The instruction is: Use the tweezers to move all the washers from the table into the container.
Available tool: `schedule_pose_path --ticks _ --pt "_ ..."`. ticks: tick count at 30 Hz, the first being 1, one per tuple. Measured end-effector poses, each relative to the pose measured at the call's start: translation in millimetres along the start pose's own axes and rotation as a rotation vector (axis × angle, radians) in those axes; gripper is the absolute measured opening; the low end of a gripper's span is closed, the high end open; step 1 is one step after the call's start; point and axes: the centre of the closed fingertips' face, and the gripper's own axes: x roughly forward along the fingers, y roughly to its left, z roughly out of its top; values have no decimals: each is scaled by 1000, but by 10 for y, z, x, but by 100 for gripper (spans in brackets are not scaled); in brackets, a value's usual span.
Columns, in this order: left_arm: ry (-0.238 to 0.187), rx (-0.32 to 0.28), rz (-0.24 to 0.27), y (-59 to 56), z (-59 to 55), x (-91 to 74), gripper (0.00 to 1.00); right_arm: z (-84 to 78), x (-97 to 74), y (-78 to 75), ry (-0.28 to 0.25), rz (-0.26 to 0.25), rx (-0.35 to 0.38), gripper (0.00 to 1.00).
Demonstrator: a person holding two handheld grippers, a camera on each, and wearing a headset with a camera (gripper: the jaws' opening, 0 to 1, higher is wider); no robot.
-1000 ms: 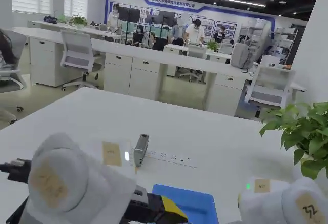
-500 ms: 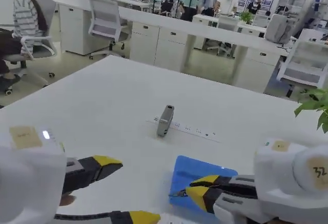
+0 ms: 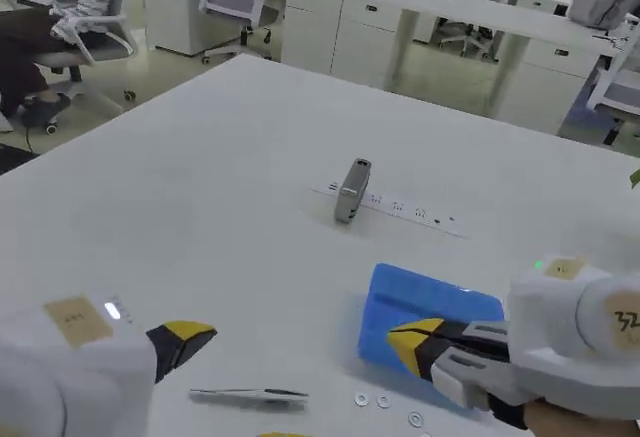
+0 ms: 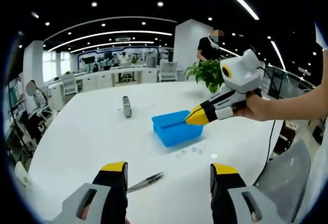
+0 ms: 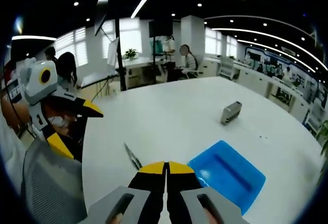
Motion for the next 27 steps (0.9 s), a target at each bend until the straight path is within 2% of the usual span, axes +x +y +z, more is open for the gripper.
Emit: schedule_pose_path --ticks 4,6,13,19,21,22,27 --pt "22 22 0 142 -121 102 63 -14 8 23 -10 5 27 0" --pt "51 45 5 220 -205 128 62 -29 -18 46 -9 5 28 0" --pt "89 122 -4 447 -344 162 58 -118 -86 47 0 4 61 0" --pt "140 186 -37 624 -454 208 52 -180 -156 41 11 -11 78 0" --pt "166 200 -57 679 -513 225 49 -211 -177 39 20 -19 78 0" --pt "193 221 -70 720 -565 235 48 -220 -184 41 22 -21 80 0" --pt "240 255 -115 880 -697 303 39 -287 -233 55 41 -27 93 0"
